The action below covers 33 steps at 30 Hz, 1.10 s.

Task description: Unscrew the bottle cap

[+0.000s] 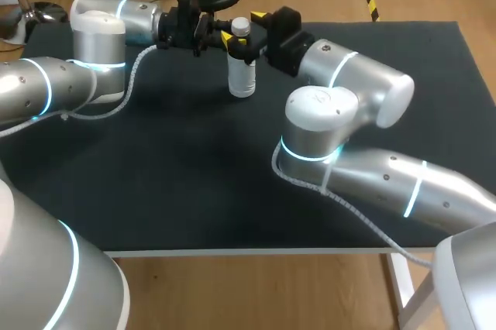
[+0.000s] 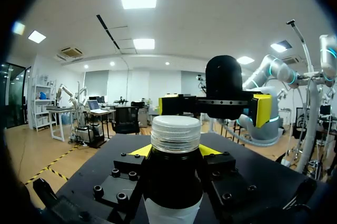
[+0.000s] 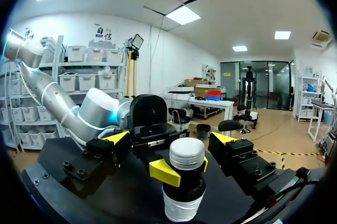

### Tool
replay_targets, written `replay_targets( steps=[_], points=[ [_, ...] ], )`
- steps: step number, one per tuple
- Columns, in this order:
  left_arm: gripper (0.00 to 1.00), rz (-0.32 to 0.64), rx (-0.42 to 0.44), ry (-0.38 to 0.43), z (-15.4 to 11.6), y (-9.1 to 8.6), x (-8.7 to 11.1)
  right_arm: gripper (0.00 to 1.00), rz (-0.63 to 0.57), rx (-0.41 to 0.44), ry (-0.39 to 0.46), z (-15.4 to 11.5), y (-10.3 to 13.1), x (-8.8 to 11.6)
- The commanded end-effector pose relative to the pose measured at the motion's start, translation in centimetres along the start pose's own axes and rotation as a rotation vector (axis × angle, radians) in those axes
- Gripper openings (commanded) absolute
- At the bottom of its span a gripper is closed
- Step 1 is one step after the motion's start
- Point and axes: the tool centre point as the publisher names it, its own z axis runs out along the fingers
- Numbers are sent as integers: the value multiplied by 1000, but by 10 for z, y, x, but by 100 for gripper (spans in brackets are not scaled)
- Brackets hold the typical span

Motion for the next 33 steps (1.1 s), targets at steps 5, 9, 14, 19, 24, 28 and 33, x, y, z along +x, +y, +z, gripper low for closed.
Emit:
replay_targets(
  steps=[5,9,14,19,24,28,33],
  points=[
    [0,-1,-1,0,0,-1,0,100,12,6,9,11,-2,-6],
    [0,-1,-1,0,0,-1,0,100,19,8,14,14,-4,-7],
    [0,-1,-1,0,0,-1,0,100,23,7,18,15,-5,-9],
    [0,-1,-1,0,0,-1,0,91,26,1,23,17,-5,-10],
    [0,-1,-1,0,0,-1,0,47,22,-2,28,19,-3,-10],
    [0,-1,-1,0,0,-1,0,26,21,-2,28,20,-3,-12],
    [0,-1,-1,0,0,-1,0,21,24,0,32,20,-5,-14]
  ],
)
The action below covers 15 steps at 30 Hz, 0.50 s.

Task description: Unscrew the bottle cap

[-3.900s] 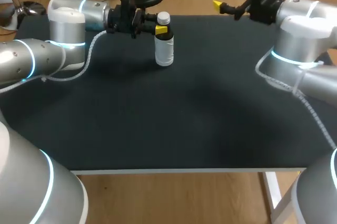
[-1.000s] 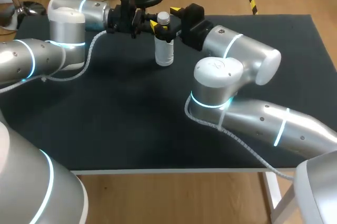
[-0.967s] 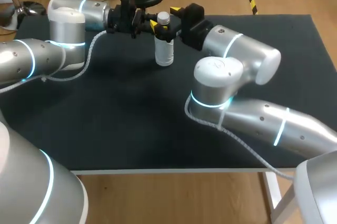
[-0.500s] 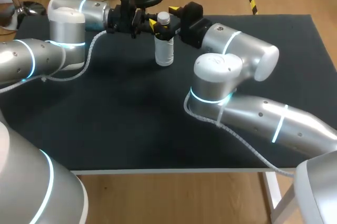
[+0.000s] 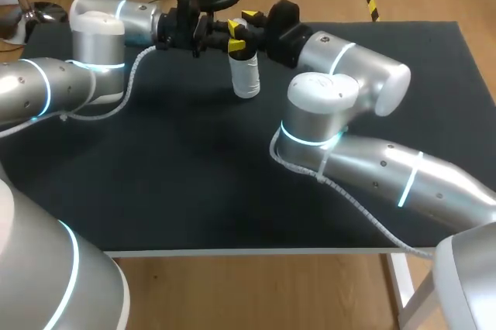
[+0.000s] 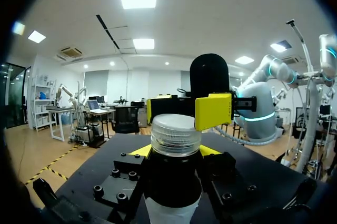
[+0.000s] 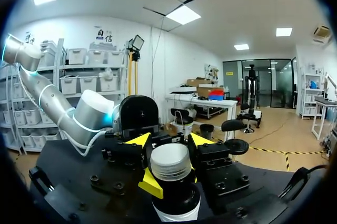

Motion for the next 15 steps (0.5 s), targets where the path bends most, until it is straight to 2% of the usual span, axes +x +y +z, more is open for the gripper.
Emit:
replay_targets(
  steps=[1,4,6,7,8,15],
  points=[
    [0,0,0,-1,2,-2,-2,20,1,6,2,1,-3,1],
    [0,0,0,-1,2,-2,-2,16,1,9,3,0,-5,-1],
    [0,0,0,-1,2,-2,-2,44,-12,20,5,0,-5,-3],
    [0,0,0,-1,2,-2,-2,78,-15,23,5,0,-5,-3],
    [0,0,0,-1,2,-2,-2,100,-19,26,9,0,-5,-4],
    [0,0,0,-1,2,-2,-2,100,-31,40,18,0,-7,-8]
  ],
)
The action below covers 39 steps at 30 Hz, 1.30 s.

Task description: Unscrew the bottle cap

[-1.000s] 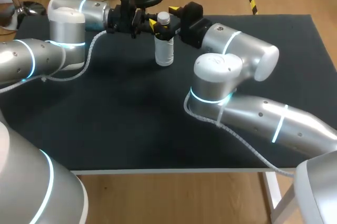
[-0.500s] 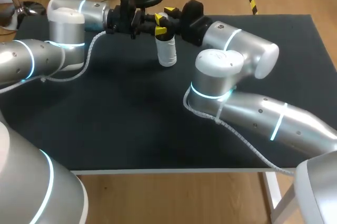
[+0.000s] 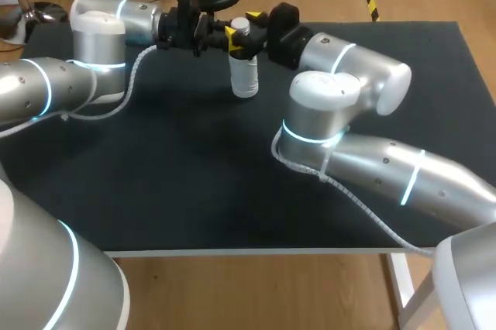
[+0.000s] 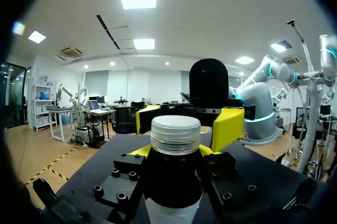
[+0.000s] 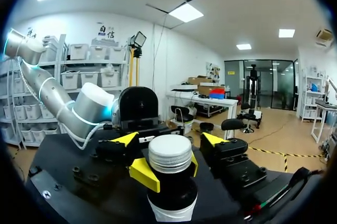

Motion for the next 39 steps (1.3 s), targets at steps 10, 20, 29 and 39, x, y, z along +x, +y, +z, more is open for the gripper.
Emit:
replay_targets(
  steps=[10,20,29,39],
  points=[
    [0,-1,-1,1,0,-1,0,100,-12,13,10,7,6,-9],
    [0,-1,-1,1,0,-1,0,43,-8,15,14,10,5,-9],
    [0,-1,-1,1,0,-1,0,0,-8,11,28,10,5,-11],
    [0,-1,-1,1,0,-1,0,0,21,-24,137,9,3,-13]
  ],
)
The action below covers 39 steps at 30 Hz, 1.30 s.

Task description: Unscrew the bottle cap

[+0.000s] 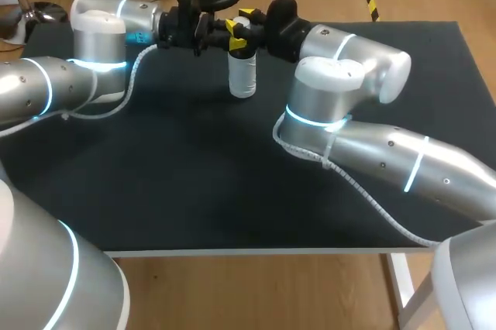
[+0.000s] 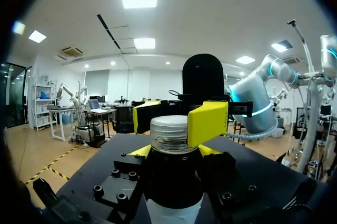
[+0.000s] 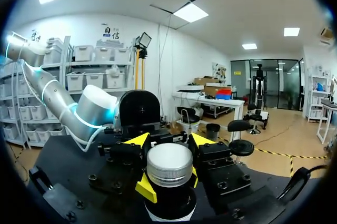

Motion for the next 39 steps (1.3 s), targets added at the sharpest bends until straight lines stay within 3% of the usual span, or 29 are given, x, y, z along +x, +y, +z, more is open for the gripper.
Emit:
replay_targets(
  steps=[1,17,31,39],
  points=[
    [0,1,2,4,0,-1,2,0,10,-20,89,-4,-4,-12],
    [0,1,2,4,0,-1,2,0,-34,-85,482,-10,-3,-24],
    [0,1,2,4,0,-1,2,0,-41,-170,809,-4,2,-4],
    [0,1,2,4,0,-1,2,0,-47,-124,1012,-5,3,2]
  ],
)
